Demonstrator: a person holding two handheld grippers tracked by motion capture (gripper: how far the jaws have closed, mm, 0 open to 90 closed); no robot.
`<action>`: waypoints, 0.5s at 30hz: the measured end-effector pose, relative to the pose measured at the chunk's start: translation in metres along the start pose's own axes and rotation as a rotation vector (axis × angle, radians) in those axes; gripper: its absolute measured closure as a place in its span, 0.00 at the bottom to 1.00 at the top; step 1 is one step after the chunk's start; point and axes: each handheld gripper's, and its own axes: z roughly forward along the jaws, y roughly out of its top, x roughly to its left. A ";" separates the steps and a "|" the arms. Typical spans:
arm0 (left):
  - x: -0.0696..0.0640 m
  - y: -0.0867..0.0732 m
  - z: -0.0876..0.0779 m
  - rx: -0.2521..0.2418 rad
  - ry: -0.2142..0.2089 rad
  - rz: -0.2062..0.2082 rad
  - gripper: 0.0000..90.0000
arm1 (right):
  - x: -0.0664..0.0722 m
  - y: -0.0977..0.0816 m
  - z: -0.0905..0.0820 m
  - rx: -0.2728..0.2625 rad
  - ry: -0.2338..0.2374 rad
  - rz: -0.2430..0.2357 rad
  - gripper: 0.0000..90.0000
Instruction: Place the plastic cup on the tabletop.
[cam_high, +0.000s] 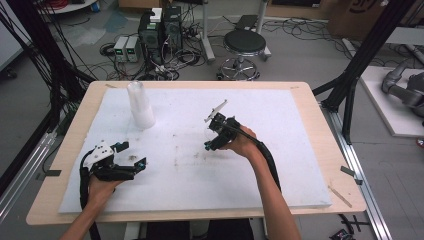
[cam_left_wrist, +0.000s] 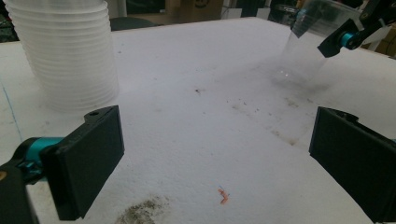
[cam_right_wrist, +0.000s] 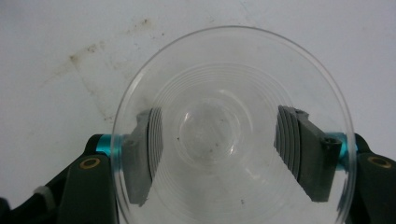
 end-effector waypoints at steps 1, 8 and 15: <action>0.000 0.000 0.000 0.000 0.000 0.000 0.04 | 0.000 0.000 0.000 0.000 0.000 0.000 0.37; 0.000 0.000 0.000 -0.003 -0.003 0.000 0.04 | 0.003 0.005 0.013 0.026 -0.014 -0.007 0.36; 0.000 0.000 0.000 0.001 -0.005 -0.007 0.04 | 0.002 0.007 0.019 -0.012 -0.015 0.011 0.35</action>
